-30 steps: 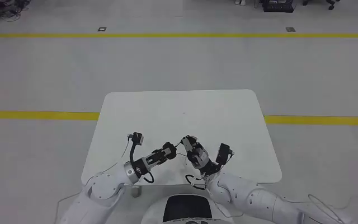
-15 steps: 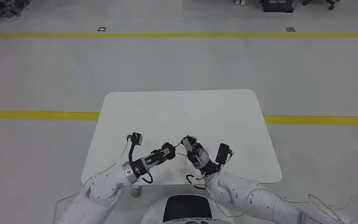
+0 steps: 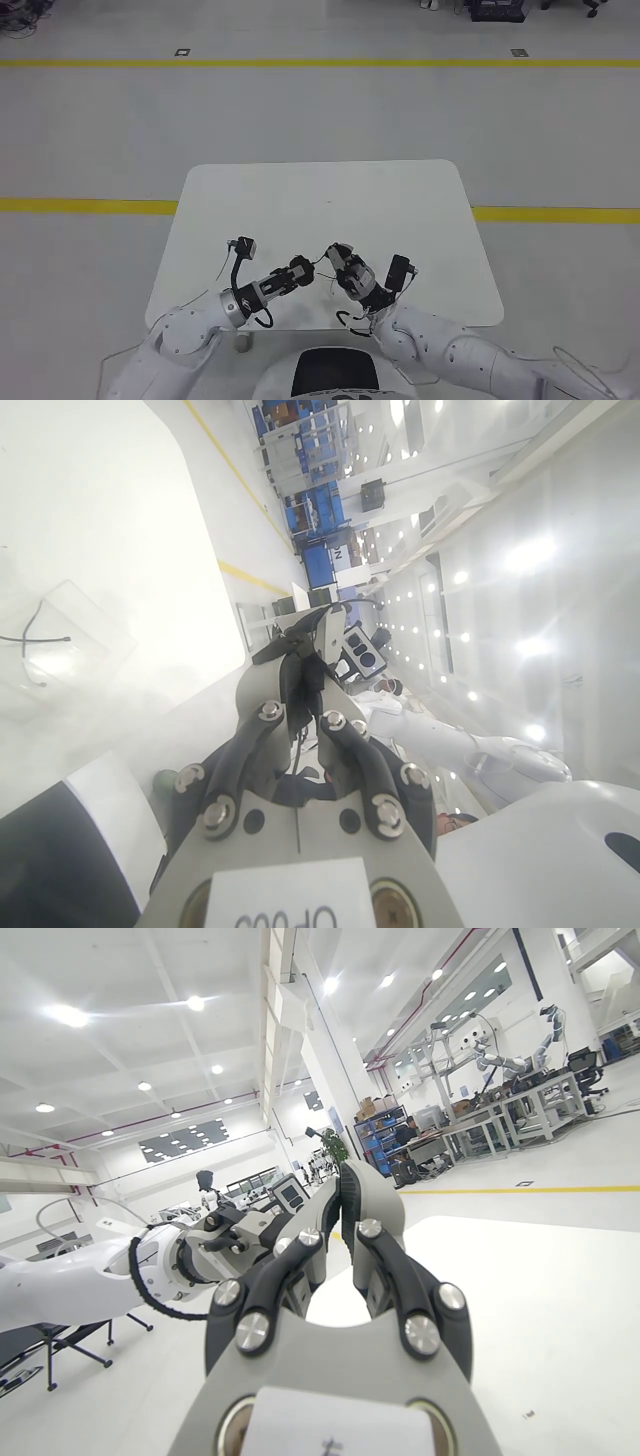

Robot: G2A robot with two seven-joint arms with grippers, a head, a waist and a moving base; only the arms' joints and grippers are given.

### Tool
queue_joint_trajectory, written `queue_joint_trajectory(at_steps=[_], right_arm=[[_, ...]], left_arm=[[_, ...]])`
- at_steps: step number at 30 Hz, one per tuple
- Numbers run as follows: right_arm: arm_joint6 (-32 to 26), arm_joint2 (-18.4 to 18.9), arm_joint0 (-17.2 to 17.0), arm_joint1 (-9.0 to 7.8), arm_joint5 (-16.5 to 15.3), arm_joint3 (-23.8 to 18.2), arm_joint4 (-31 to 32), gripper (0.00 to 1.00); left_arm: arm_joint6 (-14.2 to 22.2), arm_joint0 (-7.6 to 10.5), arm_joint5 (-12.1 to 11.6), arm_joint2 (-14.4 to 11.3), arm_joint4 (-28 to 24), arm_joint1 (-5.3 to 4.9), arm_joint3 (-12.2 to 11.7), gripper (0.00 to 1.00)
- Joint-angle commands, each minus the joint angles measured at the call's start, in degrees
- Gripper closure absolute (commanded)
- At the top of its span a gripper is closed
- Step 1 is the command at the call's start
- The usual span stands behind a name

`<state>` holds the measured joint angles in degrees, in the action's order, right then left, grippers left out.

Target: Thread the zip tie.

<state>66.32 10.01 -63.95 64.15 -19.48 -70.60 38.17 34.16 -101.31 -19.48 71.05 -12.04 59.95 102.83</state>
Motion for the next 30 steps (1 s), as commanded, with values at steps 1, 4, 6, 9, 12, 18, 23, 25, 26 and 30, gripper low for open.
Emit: queue_joint_trajectory(at_steps=[1,4,6,9,12,18,23,25,26,30], right_arm=[[-0.4,0.2,0.0,-0.05,0.0,0.2,0.4,1.0],[-0.9,0.5,-0.2,-0.11,0.0,0.5,1.0,1.0],[-1.3,0.8,-0.3,-0.16,0.0,0.7,1.6,1.0],[-1.8,1.6,-0.7,-0.24,0.0,1.0,2.3,1.0],[-2.2,2.5,-1.2,-0.27,0.0,0.9,3.0,1.0],[-2.8,4.2,-2.2,-0.27,0.0,0.8,4.6,1.0],[-3.8,5.8,-2.9,-0.29,0.0,1.1,6.3,1.0],[-4.6,6.7,-3.3,-0.29,0.0,1.3,7.4,1.0],[-5.0,7.0,-3.5,-0.28,0.0,1.3,7.8,1.0],[-6.4,8.7,-4.4,-0.24,0.0,1.1,9.5,1.0]], left_arm=[[0.0,0.03,0.0,0.0,0.0,0.02,0.0,1.0],[0.0,0.04,0.0,-0.1,0.2,0.03,-0.1,1.0],[0.0,0.01,0.0,-0.1,0.3,0.04,-0.1,1.0],[-0.1,-0.02,0.0,-0.2,0.3,0.05,-0.1,1.0],[-0.1,-0.08,0.0,-0.2,0.5,0.04,0.0,1.0],[0.1,-0.12,0.0,-0.5,1.6,-0.01,-0.1,1.0],[0.2,-0.07,0.0,-0.8,2.3,-0.07,-0.2,1.0],[0.2,-0.04,0.0,-0.9,2.5,-0.1,-0.2,1.0],[0.2,-0.03,0.0,-1.0,2.5,-0.11,-0.2,1.0],[0.3,-0.02,0.0,-1.1,2.7,-0.19,-0.1,1.0]])
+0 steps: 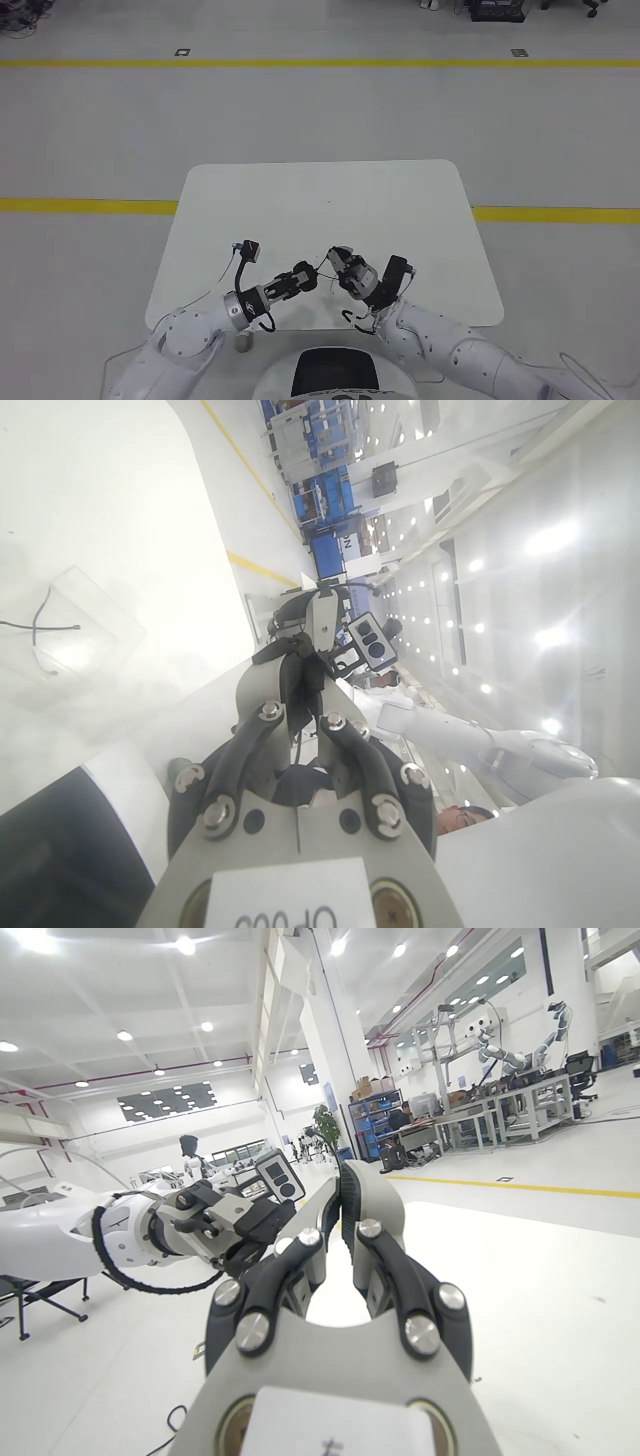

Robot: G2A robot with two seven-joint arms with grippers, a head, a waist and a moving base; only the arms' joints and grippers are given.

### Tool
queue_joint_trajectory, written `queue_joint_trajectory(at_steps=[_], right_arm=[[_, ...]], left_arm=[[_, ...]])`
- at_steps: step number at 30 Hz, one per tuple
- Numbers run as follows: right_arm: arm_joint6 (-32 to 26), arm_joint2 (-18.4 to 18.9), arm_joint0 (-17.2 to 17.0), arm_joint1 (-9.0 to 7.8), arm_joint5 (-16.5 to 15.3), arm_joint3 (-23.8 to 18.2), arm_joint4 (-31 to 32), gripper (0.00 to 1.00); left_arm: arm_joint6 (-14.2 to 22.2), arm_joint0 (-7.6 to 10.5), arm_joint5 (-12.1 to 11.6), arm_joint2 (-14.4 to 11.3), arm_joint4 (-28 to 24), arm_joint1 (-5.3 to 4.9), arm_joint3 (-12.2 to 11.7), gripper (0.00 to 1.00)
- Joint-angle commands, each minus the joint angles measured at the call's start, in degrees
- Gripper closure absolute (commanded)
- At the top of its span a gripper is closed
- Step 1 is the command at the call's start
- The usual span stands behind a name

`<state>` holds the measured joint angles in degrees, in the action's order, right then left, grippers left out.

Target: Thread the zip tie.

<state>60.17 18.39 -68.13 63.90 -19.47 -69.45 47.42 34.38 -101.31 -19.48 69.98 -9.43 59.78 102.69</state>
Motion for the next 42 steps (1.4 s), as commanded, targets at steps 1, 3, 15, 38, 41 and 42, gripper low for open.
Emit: queue_joint_trajectory(at_steps=[1,3,15,38,41,42], right_arm=[[-0.5,0.9,-0.5,0.03,0.0,-0.2,0.7,1.0],[-0.9,1.5,-1.0,0.06,0.0,-0.5,1.2,1.0],[-2.7,3.2,-2.6,0.24,0.0,-2.4,3.2,1.0],[-6.4,8.1,-5.5,-0.02,0.0,-2.2,6.4,1.0],[-6.9,8.8,-5.9,-0.02,0.0,-2.4,7.0,1.0],[-7.0,9.0,-6.0,-0.02,0.0,-2.5,7.1,1.0]], left_arm=[[0.2,-0.03,0.0,-0.1,0.4,-0.06,0.0,1.0],[0.3,-0.02,0.0,-0.2,1.0,-0.11,0.0,1.0],[-0.5,0.26,0.0,-1.0,2.2,-0.35,-0.2,1.0],[-1.1,0.2,0.0,-0.9,1.0,-0.82,0.0,1.0],[-1.1,0.35,0.0,-1.2,1.3,-0.87,-0.1,1.0],[-1.1,0.41,0.0,-1.4,1.6,-0.89,-0.2,1.0]])
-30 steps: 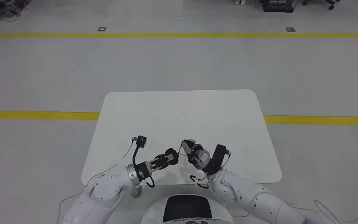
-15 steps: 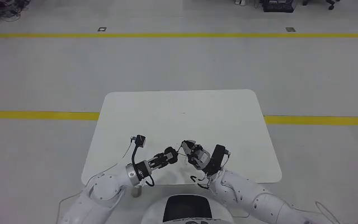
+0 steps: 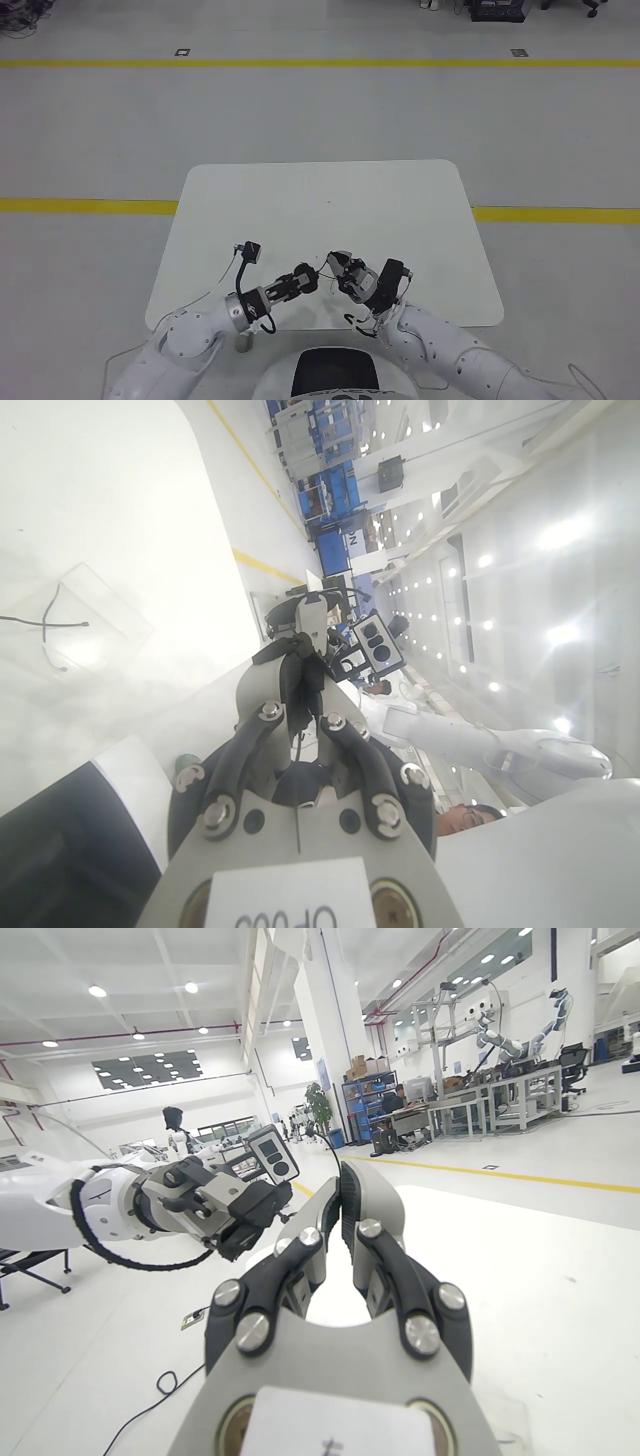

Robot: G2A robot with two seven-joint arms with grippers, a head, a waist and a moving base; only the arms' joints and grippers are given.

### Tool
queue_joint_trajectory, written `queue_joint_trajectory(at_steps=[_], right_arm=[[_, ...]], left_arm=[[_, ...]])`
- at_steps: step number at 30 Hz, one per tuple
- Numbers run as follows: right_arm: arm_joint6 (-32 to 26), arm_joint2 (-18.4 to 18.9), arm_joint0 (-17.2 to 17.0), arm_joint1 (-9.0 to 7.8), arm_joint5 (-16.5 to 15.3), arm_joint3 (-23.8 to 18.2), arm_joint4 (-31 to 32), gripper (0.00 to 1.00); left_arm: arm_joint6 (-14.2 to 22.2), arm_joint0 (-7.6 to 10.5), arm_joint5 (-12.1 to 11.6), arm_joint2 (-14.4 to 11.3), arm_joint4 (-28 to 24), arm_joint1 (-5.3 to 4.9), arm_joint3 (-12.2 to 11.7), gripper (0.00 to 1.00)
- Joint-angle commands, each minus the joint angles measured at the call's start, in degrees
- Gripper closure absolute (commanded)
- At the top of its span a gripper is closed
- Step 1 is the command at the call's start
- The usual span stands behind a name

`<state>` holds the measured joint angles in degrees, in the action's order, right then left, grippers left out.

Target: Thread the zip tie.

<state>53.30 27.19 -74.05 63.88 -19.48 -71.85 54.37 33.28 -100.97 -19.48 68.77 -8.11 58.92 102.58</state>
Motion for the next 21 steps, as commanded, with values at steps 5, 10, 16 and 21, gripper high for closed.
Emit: queue_joint_trajectory(at_steps=[5,10,16,21], right_arm=[[-0.8,1.1,-0.6,0.05,0.0,-0.3,1.3,1.0],[-2.3,1.7,-0.9,0.09,0.0,-0.5,2.6,1.0],[-3.4,2.7,-1.5,0.14,0.0,-0.8,3.3,1.0],[-2.5,3.5,-2.1,0.24,0.0,-1.1,3.8,1.0]], left_arm=[[-0.2,0.37,0.2,-0.7,1.0,-0.11,-0.2,1.0],[-0.7,0.45,0.3,-0.9,1.3,-0.24,-0.1,1.0],[-1.2,0.33,0.3,-0.9,1.0,-0.4,0.0,1.0],[-1.5,0.33,0.7,-1.0,1.4,-0.55,-0.1,1.0]])
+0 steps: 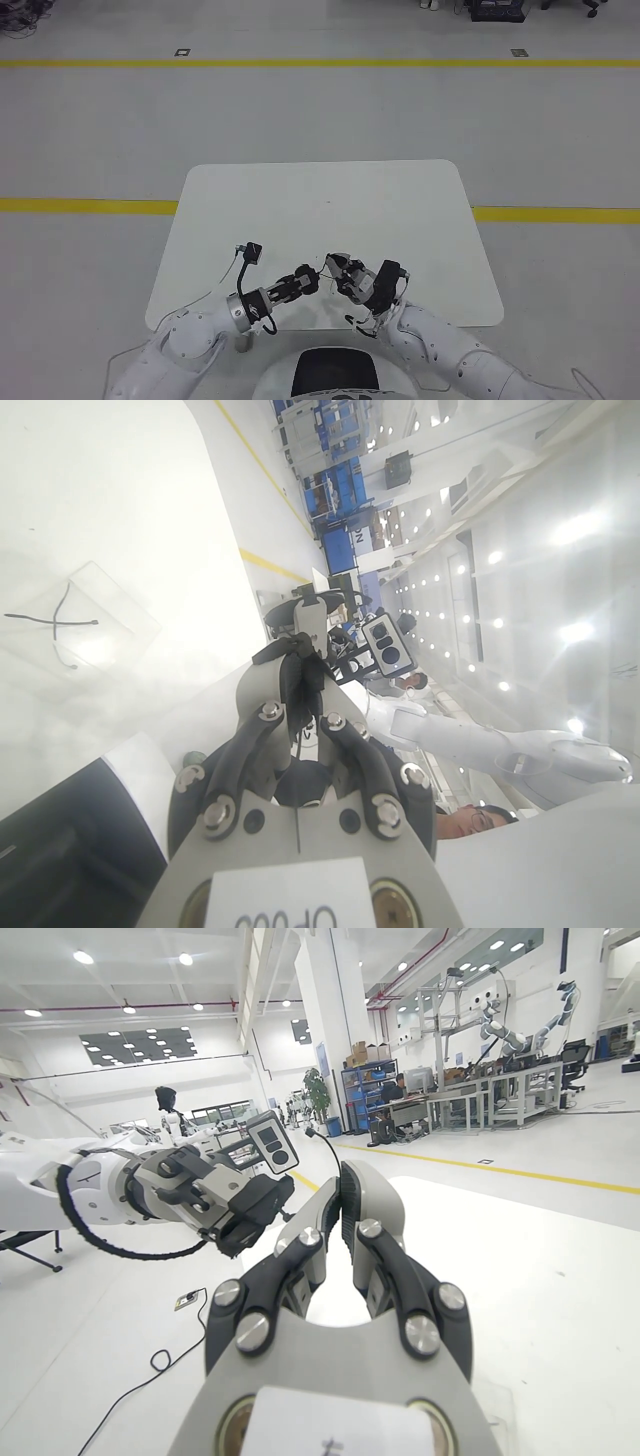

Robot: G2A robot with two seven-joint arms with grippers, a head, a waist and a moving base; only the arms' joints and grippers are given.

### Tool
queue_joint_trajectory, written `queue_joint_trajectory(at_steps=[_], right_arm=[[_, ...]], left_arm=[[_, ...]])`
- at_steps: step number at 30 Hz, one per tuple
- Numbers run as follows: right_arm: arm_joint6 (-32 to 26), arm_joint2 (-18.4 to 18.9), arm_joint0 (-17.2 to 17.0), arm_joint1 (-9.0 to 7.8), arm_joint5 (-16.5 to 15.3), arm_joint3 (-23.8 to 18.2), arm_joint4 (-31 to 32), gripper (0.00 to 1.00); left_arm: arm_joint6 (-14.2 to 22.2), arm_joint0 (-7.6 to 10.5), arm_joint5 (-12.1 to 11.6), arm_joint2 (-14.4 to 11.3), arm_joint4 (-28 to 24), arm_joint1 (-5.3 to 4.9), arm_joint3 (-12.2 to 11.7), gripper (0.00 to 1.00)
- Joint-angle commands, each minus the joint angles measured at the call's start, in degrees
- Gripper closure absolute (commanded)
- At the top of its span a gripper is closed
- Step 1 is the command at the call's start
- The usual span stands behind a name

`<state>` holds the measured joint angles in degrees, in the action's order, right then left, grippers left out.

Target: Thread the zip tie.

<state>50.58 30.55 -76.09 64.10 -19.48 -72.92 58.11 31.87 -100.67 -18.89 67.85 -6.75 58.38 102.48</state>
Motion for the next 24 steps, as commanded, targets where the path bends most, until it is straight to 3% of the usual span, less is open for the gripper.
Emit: queue_joint_trajectory(at_steps=[1,24], right_arm=[[0.4,0.2,-0.2,0.03,0.0,-0.1,0.0,1.0],[1.9,-3.1,1.1,-0.41,0.0,-0.8,-1.4,1.0]], left_arm=[[-0.2,0.06,0.2,-0.1,0.0,-0.03,-0.1,1.0],[-1.1,0.64,0.3,-1.1,0.0,-0.47,-0.5,1.0]])
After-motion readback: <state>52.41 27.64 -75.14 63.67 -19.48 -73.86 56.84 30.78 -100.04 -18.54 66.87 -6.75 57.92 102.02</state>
